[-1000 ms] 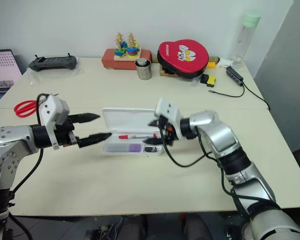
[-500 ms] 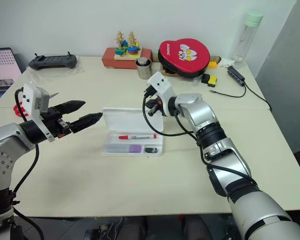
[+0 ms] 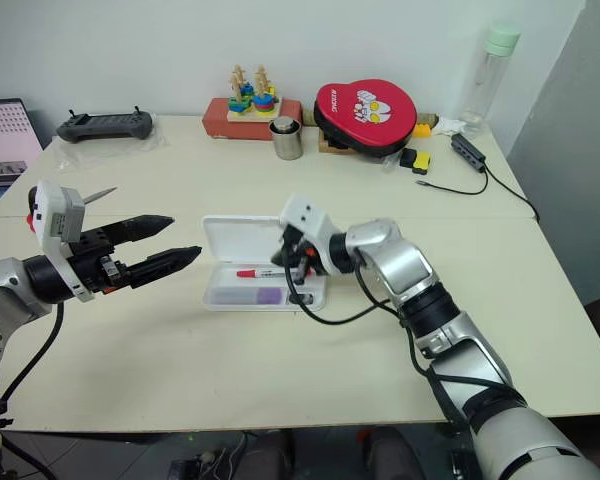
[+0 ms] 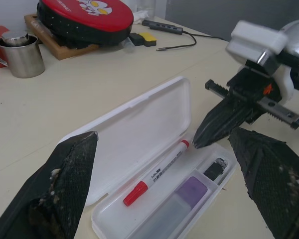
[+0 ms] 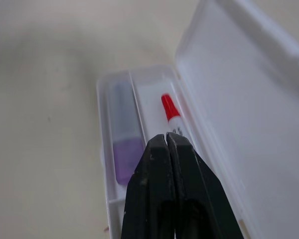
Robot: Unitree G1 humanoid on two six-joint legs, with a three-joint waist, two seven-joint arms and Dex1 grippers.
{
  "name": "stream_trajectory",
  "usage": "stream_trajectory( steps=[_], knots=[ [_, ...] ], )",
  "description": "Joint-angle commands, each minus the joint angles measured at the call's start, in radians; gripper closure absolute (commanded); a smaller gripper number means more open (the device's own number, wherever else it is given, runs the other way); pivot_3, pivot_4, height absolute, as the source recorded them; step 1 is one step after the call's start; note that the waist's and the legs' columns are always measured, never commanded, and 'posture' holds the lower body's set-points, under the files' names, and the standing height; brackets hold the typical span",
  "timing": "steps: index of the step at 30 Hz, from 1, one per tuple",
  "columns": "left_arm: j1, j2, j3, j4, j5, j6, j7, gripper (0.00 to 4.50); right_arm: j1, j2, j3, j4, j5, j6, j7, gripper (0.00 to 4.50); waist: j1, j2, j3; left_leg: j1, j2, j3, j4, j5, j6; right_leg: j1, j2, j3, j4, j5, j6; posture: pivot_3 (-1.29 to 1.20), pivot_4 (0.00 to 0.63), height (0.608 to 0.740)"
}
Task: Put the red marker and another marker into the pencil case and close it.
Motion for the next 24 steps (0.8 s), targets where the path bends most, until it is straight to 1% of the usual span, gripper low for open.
stream_trajectory(
  steps=[1, 3, 6, 9, 12, 16, 19, 20, 24],
  knots=[
    [-0.025, 0.020, 0.004, -0.006, -0.001, -0.033, -0.008, 0.00, -0.131, 0.011, -0.099, 0.109, -0.026, -0.036, -0.146, 4.47, 0.000, 0.000, 0.000, 0.000, 0.000, 0.000, 0.000, 0.000, 0.000, 0.000, 0.000, 0.000, 0.000, 0.000, 0.000, 0.00, 0.150, 0.740],
    [-0.032, 0.020, -0.002, -0.002, 0.001, -0.039, -0.009, 0.00, -0.177, 0.011, -0.100, 0.245, -0.079, -0.105, -0.229, 4.47, 0.000, -0.001, -0.001, 0.000, 0.000, 0.000, 0.000, 0.000, 0.000, 0.000, 0.000, 0.000, 0.000, 0.000, 0.000, 0.00, 0.150, 0.740],
    [-0.050, 0.017, -0.012, 0.004, 0.004, -0.044, -0.006, 0.00, -0.214, 0.017, -0.082, 0.403, -0.128, -0.187, -0.261, 4.47, 0.004, -0.003, -0.002, 0.000, 0.000, 0.000, -0.001, 0.000, 0.000, 0.001, 0.000, 0.000, -0.001, 0.000, -0.001, 0.00, 0.150, 0.740],
    [-0.052, 0.015, -0.013, -0.001, 0.003, -0.045, -0.007, 0.00, -0.227, 0.027, -0.069, 0.496, -0.156, -0.244, -0.259, 4.47, 0.002, -0.003, -0.001, -0.001, -0.001, 0.001, -0.001, 0.000, 0.000, -0.001, -0.001, 0.001, -0.002, 0.000, -0.001, 0.00, 0.150, 0.740],
    [-0.053, 0.016, -0.014, -0.002, 0.003, -0.046, -0.004, 0.00, -0.222, 0.031, -0.054, 0.525, -0.171, -0.269, -0.214, 4.47, -0.003, -0.003, -0.001, -0.002, -0.001, 0.002, -0.002, 0.000, 0.000, -0.001, -0.001, 0.001, -0.001, 0.000, -0.001, 0.00, 0.150, 0.740],
    [-0.050, 0.021, -0.014, 0.003, 0.007, -0.049, -0.001, 0.00, -0.162, 0.027, -0.023, 0.406, -0.145, -0.256, -0.073, 4.47, -0.013, -0.003, -0.001, -0.001, -0.001, 0.001, -0.002, 0.000, 0.000, -0.001, -0.001, 0.001, -0.001, 0.000, -0.001, 0.00, 0.150, 0.740],
    [-0.056, 0.022, -0.016, 0.008, 0.007, -0.049, 0.000, 0.00, -0.108, 0.022, -0.016, 0.267, -0.096, -0.207, 0.023, 4.47, -0.014, -0.003, -0.001, -0.001, -0.001, 0.001, -0.002, 0.000, 0.000, -0.001, -0.001, 0.000, -0.001, 0.000, -0.001, 0.00, 0.150, 0.740],
    [-0.058, 0.022, -0.017, 0.009, 0.007, -0.048, 0.001, 0.00, -0.081, 0.011, 0.004, 0.212, -0.095, -0.200, 0.060, 4.47, -0.014, -0.003, -0.001, -0.001, -0.001, 0.001, -0.002, 0.000, 0.000, -0.001, -0.001, 0.000, -0.001, 0.000, -0.001, 0.00, 0.150, 0.740],
    [-0.053, 0.024, -0.017, 0.009, 0.006, -0.048, -0.001, 0.00, 0.007, -0.019, 0.080, 0.093, -0.121, -0.180, 0.113, 4.47, -0.014, -0.003, -0.001, -0.001, -0.001, 0.000, -0.002, 0.000, 0.000, 0.000, -0.001, 0.000, -0.001, 0.000, -0.001, 0.00, 0.150, 0.740]
  ],
)
